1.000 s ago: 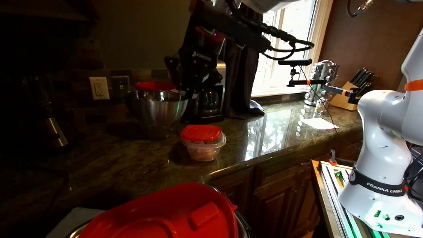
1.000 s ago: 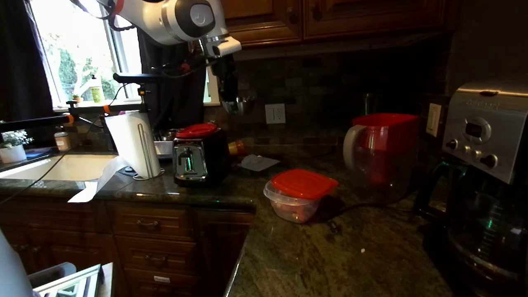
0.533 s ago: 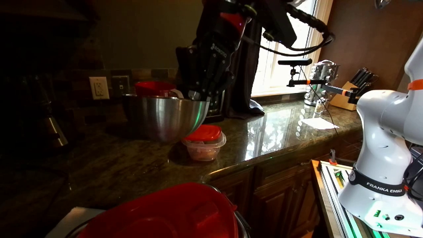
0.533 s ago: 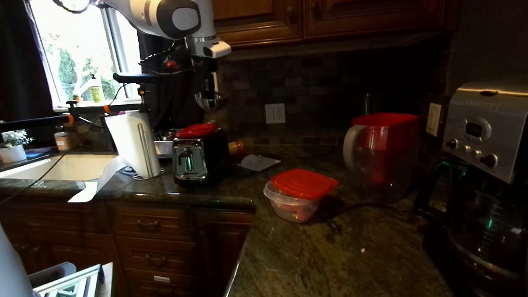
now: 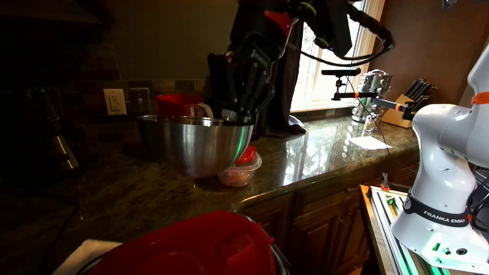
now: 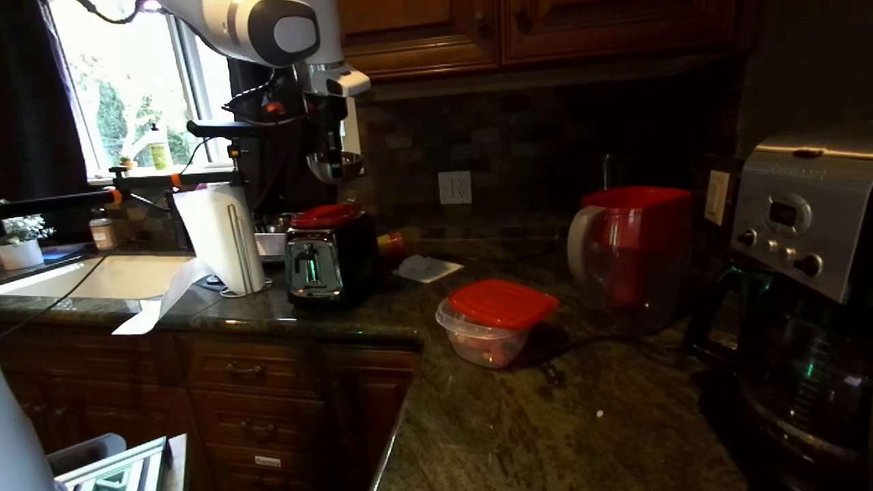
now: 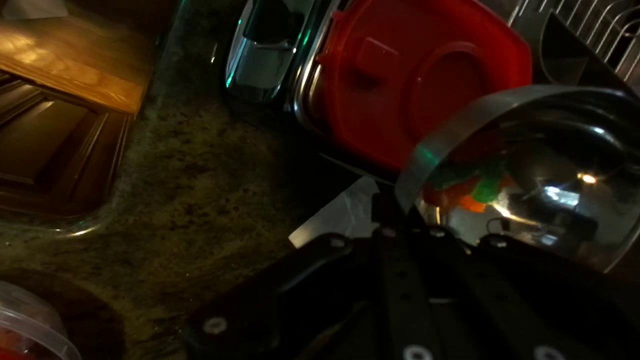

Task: Put the silver bowl on the toaster

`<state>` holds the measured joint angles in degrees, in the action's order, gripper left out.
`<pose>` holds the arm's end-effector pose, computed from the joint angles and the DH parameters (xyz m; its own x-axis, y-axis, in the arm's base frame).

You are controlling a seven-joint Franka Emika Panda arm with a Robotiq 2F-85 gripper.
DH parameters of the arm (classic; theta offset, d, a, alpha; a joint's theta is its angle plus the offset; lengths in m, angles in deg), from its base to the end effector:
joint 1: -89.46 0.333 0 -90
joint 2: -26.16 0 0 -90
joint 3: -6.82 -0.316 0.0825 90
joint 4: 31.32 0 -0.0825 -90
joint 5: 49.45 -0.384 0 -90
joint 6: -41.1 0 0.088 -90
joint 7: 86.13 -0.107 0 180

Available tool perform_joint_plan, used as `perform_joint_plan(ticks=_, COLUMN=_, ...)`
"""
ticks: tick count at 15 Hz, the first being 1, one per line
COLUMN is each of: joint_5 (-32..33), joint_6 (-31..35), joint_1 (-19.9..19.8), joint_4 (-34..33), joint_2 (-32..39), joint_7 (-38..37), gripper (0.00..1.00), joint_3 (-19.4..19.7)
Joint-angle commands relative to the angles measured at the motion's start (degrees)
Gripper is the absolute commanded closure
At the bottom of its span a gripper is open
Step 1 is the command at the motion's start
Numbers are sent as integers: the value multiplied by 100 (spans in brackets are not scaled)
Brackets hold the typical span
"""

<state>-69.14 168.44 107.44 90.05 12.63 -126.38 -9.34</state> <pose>0.4175 0.3081 0.5449 0.9590 -0.2758 0.0657 -0.2291 -0.8904 -0.3934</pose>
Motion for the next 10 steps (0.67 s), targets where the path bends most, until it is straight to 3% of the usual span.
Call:
perform_joint_plan(ticks=1, joint_5=160, joint_6=-2, joint_1=15, joint_4=83, joint_2=-207, joint_7=247, gripper=99, joint_3=-284)
perform_joint_plan(ticks=10, joint_5=1029, joint_6=401, joint_1=13, joint_4=3, joint_2=131, joint_7=-17, gripper=99, joint_3=-845)
